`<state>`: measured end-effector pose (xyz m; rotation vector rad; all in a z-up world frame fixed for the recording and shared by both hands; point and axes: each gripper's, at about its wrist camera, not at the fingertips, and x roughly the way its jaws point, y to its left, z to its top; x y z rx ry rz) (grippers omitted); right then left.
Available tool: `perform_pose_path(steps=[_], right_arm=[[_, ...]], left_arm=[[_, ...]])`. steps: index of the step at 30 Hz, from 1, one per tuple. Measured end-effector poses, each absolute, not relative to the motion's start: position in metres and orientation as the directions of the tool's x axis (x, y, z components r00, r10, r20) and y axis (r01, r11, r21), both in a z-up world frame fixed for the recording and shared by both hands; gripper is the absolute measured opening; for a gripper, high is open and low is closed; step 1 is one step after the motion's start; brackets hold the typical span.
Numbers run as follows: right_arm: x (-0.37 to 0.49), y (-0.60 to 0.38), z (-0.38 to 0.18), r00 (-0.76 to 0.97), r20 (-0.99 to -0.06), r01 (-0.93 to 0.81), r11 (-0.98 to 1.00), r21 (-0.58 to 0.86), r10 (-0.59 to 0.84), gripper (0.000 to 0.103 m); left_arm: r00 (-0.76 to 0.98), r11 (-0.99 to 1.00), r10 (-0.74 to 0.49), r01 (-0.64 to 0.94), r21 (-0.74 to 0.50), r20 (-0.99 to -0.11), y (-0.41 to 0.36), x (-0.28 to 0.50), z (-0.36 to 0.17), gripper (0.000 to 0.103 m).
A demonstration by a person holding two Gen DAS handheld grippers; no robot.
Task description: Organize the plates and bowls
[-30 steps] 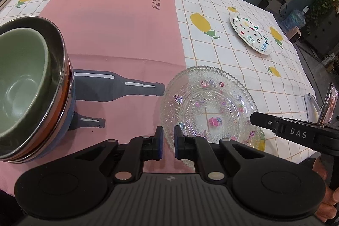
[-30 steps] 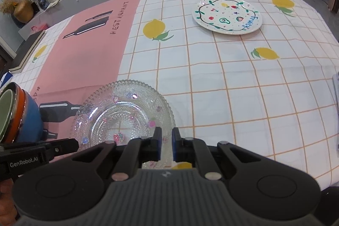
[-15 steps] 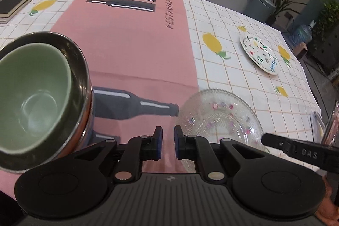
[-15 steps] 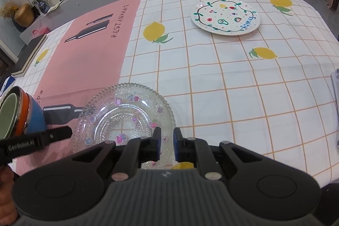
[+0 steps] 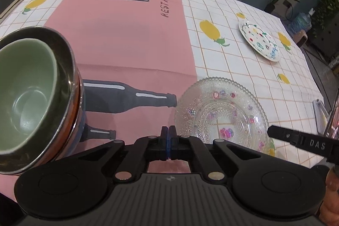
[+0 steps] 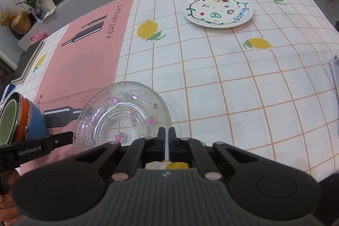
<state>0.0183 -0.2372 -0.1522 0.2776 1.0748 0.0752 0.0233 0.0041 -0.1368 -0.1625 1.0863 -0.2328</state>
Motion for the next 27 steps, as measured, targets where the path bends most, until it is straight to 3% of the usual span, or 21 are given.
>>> perform_pose_path(steps=[16, 22, 27], right_arm=[[0.025, -0.257, -0.139, 0.519, -0.832, 0.100, 0.953, 0.285, 0.194, 0.007], [0.034, -0.275, -0.132, 0.563, -0.813, 0.138, 0.953, 0.268, 0.147, 0.021], [0.046, -0.292, -0.128, 0.597, -0.792, 0.165, 0.946, 0.278, 0.128, 0.023]], left_arm=[[0.525, 0.961, -0.277, 0.152, -0.232, -0.804, -0.007, 0.038, -0.103, 0.005], [0.566, 0.953, -0.302, 0.203, -0.226, -0.767, -0.032, 0.055, -0.084, 0.006], [0.574, 0.937, -0.345, 0.259, -0.236, -0.742, -0.058, 0.074, -0.071, 0.008]])
